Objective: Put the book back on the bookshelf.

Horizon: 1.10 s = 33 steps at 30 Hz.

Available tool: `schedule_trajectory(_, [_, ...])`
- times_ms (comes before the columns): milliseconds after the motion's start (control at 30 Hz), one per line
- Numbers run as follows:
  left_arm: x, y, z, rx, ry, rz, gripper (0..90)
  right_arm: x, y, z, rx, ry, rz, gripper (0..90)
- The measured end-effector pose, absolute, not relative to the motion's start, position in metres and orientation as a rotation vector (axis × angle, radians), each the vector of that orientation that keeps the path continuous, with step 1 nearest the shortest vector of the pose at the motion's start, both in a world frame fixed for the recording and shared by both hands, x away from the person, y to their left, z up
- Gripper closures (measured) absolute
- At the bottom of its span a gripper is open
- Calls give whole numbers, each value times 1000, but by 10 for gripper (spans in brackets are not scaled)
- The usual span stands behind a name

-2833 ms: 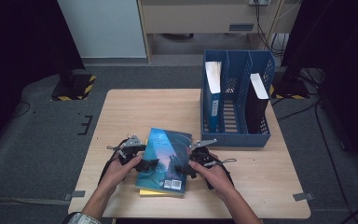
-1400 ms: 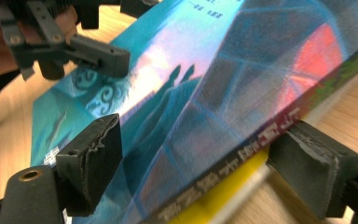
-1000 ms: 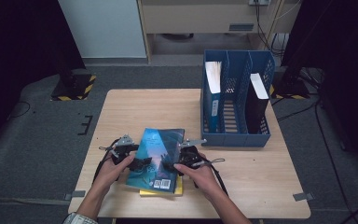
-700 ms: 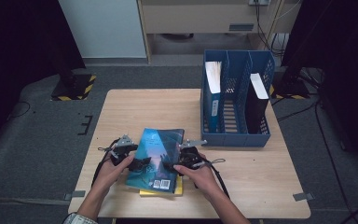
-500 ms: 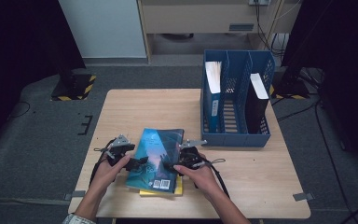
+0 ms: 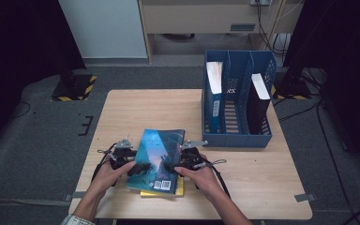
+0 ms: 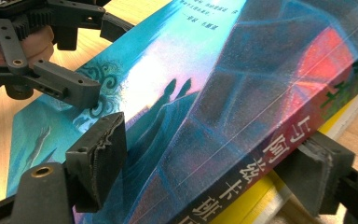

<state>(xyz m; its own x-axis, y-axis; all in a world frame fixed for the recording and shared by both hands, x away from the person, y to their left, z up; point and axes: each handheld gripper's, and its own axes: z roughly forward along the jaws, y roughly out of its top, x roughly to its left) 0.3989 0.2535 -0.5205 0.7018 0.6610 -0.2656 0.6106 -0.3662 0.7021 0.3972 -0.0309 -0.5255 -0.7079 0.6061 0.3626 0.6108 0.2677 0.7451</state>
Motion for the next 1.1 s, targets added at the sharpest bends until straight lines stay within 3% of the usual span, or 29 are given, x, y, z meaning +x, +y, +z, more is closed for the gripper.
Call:
schedule_trajectory(400, [401,252,-519,2085,995,55,61,398,-29,-524,-1215,-2502,-1449,209])
schedule_trajectory(700, [400,262,-507,2043,1068,129,405,407,-23,-515,-1243,-2503,-1368,316])
schedule_trajectory(1100, [405,268,-499,2039,1111,108,613,421,-12,-501,-1232,-2500,-1316,505])
